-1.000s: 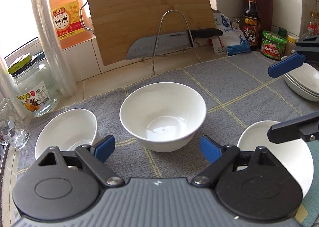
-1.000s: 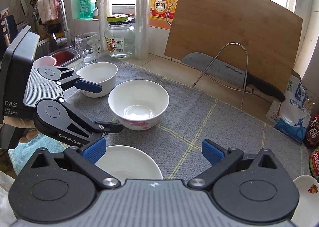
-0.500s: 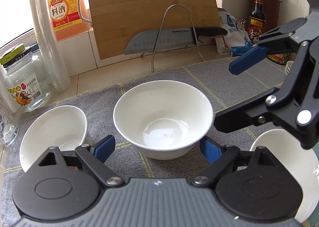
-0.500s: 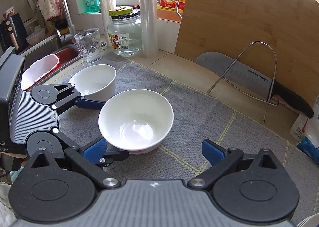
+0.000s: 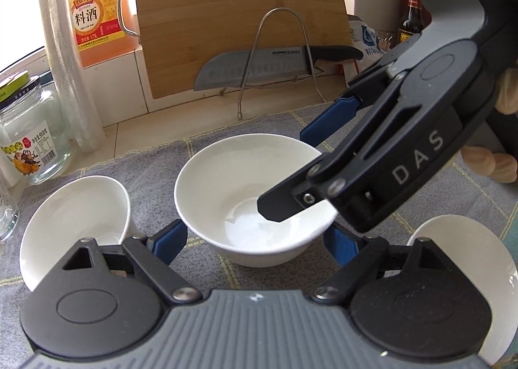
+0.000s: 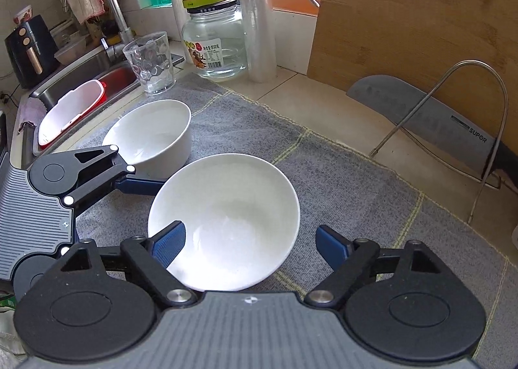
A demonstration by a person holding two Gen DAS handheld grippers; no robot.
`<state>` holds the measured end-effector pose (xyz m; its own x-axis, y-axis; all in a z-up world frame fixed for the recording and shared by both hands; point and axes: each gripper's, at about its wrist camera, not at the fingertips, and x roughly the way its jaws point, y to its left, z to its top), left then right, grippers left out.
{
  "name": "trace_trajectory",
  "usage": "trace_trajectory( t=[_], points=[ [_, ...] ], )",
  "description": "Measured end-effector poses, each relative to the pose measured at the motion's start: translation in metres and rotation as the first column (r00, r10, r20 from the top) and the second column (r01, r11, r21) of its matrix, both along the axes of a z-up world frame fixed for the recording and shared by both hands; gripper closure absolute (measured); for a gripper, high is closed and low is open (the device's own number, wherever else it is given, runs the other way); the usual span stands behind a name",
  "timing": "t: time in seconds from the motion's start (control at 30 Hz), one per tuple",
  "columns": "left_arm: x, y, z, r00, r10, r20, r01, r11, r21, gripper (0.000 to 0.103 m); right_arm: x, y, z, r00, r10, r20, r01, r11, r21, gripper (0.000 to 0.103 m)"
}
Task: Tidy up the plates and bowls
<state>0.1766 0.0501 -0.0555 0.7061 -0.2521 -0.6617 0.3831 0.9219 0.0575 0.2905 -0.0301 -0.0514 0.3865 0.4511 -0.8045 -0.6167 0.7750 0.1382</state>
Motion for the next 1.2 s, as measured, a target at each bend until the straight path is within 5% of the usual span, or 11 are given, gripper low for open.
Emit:
trace_trajectory(
  t=[0.77,1.2],
  points=[
    [0.002,-0.001,0.003,1.0,-0.018,-0.012,0.018,1.0,0.009,0.013,0.016,0.014,-0.01,0.998,0.04,-0.054,-0.039,0.999,0.023,0.019],
    [-0.009,-0.006,0.021,0.999,-0.041,0.003,0.041,0.999,0.013,0.013,0.0,0.008,0.013,1.0,0.024,-0.02,-0.023,0.999,0.035,0.019]
  ],
)
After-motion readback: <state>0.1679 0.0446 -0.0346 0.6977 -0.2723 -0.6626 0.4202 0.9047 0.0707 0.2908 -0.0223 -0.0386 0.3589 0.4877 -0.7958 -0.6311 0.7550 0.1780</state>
